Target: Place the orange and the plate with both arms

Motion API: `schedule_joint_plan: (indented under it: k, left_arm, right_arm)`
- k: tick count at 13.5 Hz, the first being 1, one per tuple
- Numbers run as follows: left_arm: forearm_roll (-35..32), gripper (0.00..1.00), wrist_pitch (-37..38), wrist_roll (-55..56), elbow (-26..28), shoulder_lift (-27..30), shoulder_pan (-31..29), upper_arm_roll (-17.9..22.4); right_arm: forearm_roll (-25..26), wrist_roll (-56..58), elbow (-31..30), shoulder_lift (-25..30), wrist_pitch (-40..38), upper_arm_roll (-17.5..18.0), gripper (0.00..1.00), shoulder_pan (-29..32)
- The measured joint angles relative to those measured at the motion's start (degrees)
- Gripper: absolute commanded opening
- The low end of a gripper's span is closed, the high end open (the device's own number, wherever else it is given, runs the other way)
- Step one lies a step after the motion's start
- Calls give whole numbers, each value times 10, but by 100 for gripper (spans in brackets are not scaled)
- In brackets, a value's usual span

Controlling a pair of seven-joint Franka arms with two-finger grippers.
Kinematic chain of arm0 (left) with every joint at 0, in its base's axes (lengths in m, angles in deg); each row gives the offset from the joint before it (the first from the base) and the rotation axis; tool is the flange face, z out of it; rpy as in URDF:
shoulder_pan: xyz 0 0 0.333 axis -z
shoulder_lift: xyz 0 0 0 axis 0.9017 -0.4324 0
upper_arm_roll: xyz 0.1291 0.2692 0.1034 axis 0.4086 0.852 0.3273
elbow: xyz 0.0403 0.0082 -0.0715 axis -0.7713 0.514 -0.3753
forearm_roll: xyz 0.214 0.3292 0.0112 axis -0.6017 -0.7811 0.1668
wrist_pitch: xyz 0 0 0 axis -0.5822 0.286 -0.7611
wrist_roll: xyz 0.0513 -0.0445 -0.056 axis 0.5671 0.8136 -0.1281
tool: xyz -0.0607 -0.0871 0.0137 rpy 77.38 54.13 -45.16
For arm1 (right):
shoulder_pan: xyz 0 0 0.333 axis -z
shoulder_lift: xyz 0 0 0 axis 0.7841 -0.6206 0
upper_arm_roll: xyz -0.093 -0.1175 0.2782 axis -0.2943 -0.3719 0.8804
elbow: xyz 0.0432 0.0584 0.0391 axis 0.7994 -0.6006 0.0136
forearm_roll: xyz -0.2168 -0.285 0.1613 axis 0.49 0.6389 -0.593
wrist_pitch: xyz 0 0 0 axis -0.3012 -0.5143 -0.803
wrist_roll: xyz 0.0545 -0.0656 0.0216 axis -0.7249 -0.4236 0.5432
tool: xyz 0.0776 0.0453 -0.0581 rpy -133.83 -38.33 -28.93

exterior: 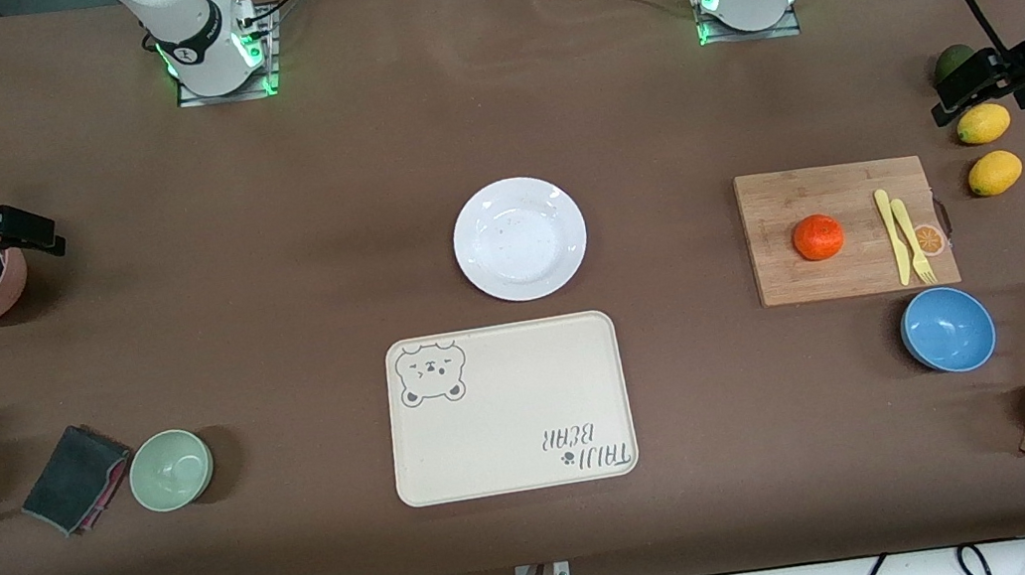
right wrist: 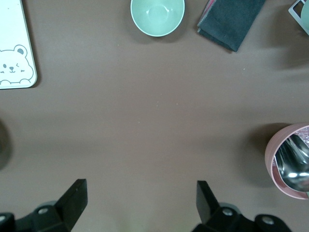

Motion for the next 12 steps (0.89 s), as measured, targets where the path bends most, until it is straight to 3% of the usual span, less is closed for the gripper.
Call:
schedule_joint_plan:
  k: [8, 12]
  left_arm:
    - [0, 100, -5, 0, 7, -36, 1, -2]
    - [1, 100, -76, 0, 87, -48, -7, -4]
  right_arm:
    - [0, 0, 0, 0, 0, 0, 100, 0]
    - [0, 0, 0, 0, 0, 0, 100, 0]
